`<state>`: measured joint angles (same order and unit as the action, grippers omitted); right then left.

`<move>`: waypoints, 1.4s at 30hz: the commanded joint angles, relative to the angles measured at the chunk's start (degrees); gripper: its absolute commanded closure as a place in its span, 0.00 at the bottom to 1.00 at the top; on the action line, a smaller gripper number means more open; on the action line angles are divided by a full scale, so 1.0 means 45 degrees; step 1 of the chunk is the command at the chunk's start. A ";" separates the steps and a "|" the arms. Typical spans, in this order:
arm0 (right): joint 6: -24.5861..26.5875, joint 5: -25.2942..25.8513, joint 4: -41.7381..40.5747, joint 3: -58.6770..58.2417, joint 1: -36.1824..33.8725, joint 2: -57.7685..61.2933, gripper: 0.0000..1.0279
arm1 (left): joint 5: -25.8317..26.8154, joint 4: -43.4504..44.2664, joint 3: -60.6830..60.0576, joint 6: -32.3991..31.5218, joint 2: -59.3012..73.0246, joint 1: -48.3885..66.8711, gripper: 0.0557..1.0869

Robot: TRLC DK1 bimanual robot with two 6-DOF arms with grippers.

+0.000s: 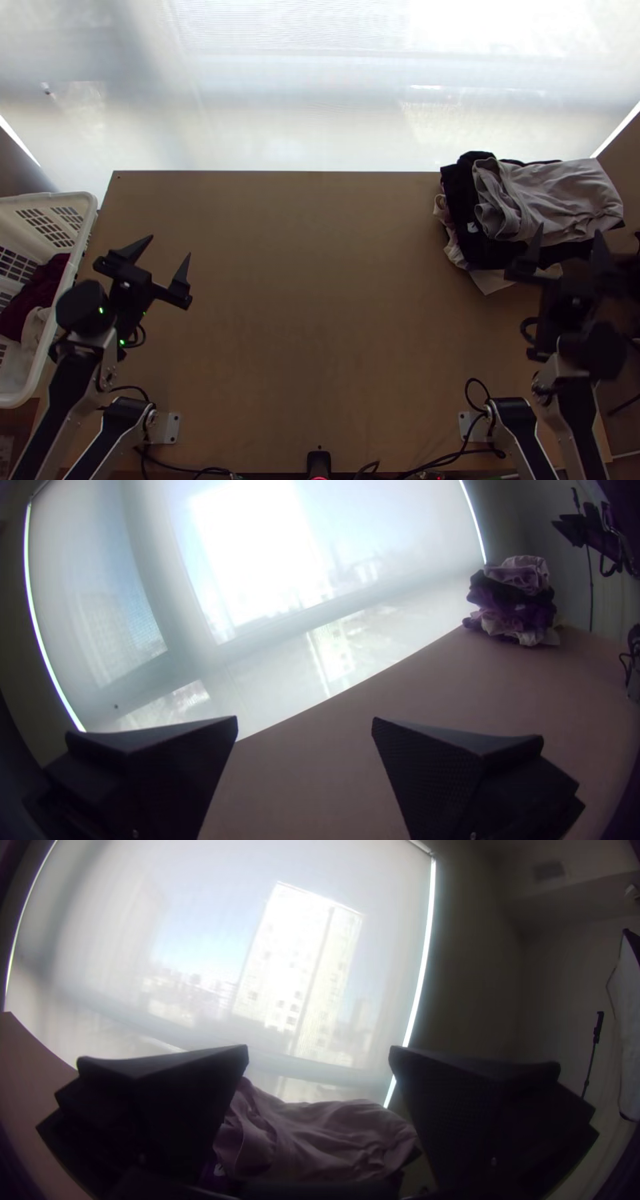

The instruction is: Fold the t-shirt

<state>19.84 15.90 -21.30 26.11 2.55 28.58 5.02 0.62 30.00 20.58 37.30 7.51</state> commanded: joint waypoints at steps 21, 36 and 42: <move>0.2174 -0.1541 0.7565 -0.4610 0.0997 -0.6370 0.04 | 0.2010 -0.3302 -0.5709 0.1345 -0.8152 0.1789 0.05; 0.2155 -0.2127 0.7722 -0.4610 0.0567 -0.6370 0.04 | 0.2069 -0.4240 -0.5631 0.2087 -0.8308 0.0246 0.05; 0.2155 -0.2225 0.7761 -0.4610 0.0586 -0.6370 0.04 | 0.2069 -0.4240 -0.5631 0.2087 -0.8308 0.0246 0.05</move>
